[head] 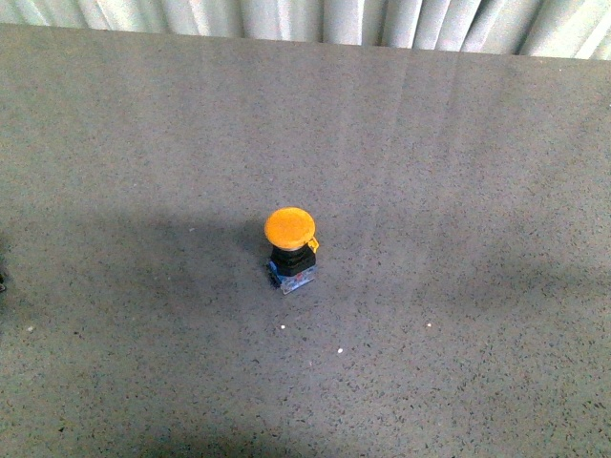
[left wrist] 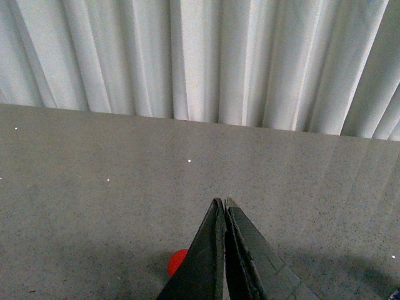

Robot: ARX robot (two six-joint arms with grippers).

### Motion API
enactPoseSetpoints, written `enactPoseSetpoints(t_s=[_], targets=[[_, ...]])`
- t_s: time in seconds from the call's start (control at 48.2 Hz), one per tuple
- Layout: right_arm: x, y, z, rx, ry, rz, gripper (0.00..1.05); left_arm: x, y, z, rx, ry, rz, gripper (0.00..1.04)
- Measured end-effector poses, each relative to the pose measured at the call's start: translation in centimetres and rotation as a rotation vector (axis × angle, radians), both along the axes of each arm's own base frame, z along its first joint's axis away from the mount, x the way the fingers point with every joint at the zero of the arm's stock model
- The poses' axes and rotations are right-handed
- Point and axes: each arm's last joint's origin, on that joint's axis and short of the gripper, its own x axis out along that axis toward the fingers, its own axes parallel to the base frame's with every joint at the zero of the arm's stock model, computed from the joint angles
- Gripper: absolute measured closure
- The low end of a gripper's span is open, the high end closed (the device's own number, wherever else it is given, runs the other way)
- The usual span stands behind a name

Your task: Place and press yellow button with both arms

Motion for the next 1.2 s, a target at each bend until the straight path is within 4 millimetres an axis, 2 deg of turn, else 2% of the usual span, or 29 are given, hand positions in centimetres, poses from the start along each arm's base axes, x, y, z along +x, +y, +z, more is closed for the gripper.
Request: enactPoseSetpoints(t_s=[0.394,0.519,0.706,0.809,0.934,0.996,1.204], targets=[[-0.8,0.0,-0.1,0.0,0.001,0.0,1.03,0.0,0.0,0.0,0.0,0.0,0.0,1.03],[-1.8,0.0,-0.4,0.0,0.011,-0.002,1.03,0.0,0.0,0.0,0.0,0.0,0.0,1.03],[-1.9,0.0,-0.3,-0.001,0.005,-0.002,1.03,0.0,0.0,0.0,0.0,0.0,0.0,1.03],[-1.9,0.0,-0.3,-0.002,0.004,-0.002,0.9,0.0,0.0,0.0,0.0,0.0,0.0,1.0],[-1.9,0.0,-0.3,-0.002,0.004,-0.002,0.72,0.0,0.0,0.0,0.0,0.0,0.0,0.82],[-1.9,0.0,-0.3,-0.002,0.004,-0.002,0.62,0.0,0.0,0.0,0.0,0.0,0.0,0.72],[-1.9,0.0,-0.3,-0.002,0.005,-0.002,0.16,0.0,0.0,0.0,0.0,0.0,0.0,0.25]])
